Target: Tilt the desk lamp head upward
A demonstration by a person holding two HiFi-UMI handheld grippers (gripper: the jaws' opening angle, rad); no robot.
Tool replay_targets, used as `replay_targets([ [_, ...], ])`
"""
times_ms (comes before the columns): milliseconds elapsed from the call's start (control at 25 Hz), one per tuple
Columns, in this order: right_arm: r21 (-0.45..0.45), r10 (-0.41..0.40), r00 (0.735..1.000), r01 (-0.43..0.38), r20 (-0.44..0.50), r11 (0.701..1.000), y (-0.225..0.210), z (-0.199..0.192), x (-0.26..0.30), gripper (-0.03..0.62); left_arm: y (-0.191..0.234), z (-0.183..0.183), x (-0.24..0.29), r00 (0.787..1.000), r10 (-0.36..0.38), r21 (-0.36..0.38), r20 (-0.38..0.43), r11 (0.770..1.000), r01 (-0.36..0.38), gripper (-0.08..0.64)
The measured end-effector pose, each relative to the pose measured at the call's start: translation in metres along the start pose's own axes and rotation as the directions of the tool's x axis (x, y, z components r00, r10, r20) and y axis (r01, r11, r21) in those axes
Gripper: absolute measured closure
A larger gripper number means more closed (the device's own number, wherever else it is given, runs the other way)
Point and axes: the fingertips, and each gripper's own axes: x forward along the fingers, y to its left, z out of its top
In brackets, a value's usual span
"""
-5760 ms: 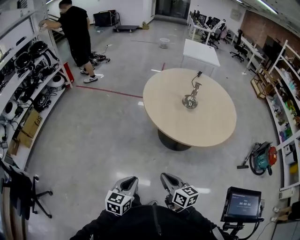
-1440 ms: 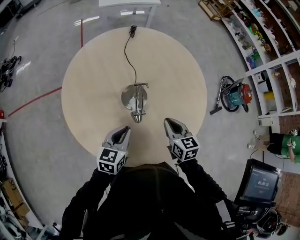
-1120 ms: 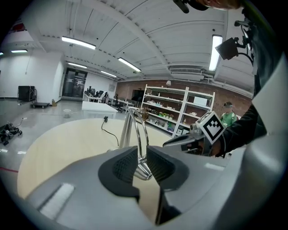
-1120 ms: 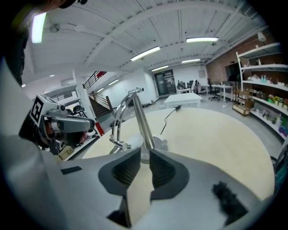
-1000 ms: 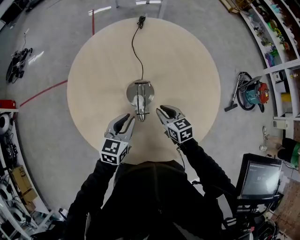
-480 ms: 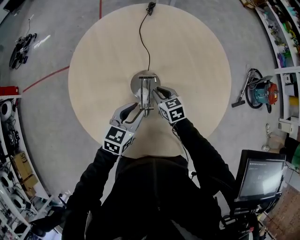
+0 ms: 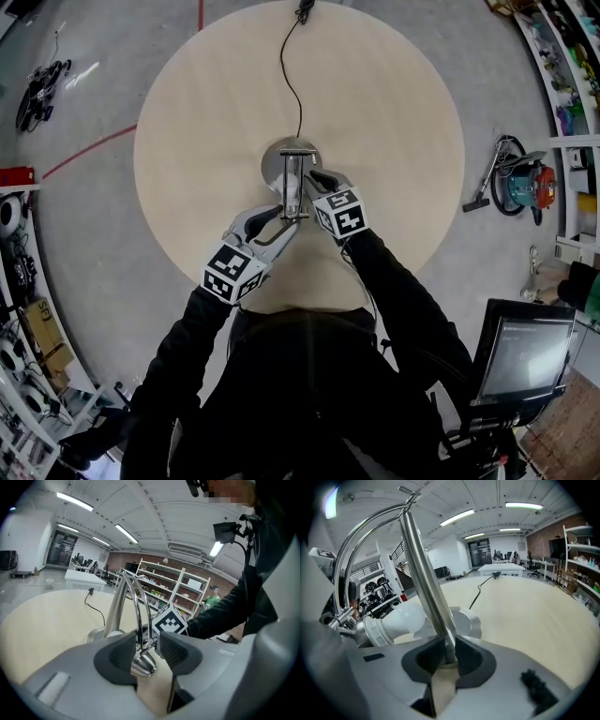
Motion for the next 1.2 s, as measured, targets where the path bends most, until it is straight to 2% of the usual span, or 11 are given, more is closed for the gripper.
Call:
replay_targets([
  [160, 0.005, 0.024, 1.000, -0.024, 0.006, 1.000, 0.008, 0.001, 0.000, 0.526, -0.002, -0.010, 0.002, 0.999, -0.025, 0.041, -0.042, 0.999, 0.027, 0.380],
  [360, -0.015, 0.054, 0.998, -0.054, -0.023, 0.998, 0.006, -0.001, 0.003, 0.528, 0.001, -0.021, 0.009, 0.994, -0.049, 0.055, -0.094, 0.997, 0.054, 0.380],
  [520, -0.009, 0.047, 0.999, -0.048, -0.025, 0.999, -0.001, -0.003, 0.003, 0.540, 0.000, -0.025, 0.016, 0.991, -0.056, 0.066, -0.120, 0.996, 0.064, 0.380],
  [880, -0.013, 0.041, 0.999, -0.042, -0.034, 0.999, -0.002, -0.004, 0.005, 0.540, -0.003, -0.026, 0.016, 0.991, -0.068, 0.063, -0.115, 0.995, 0.075, 0.382],
  [1040, -0.003, 0.038, 0.999, -0.038, -0.033, 0.999, -0.001, -0.002, 0.006, 0.540, -0.002, -0.023, 0.010, 0.993, -0.064, 0.066, -0.104, 0.995, 0.071, 0.430],
  [1200, -0.002, 0.022, 0.999, -0.022, -0.045, 1.000, -0.003, -0.002, 0.007, 0.548, -0.007, -0.019, 0.005, 0.993, -0.073, 0.054, -0.093, 0.995, 0.079, 0.431],
])
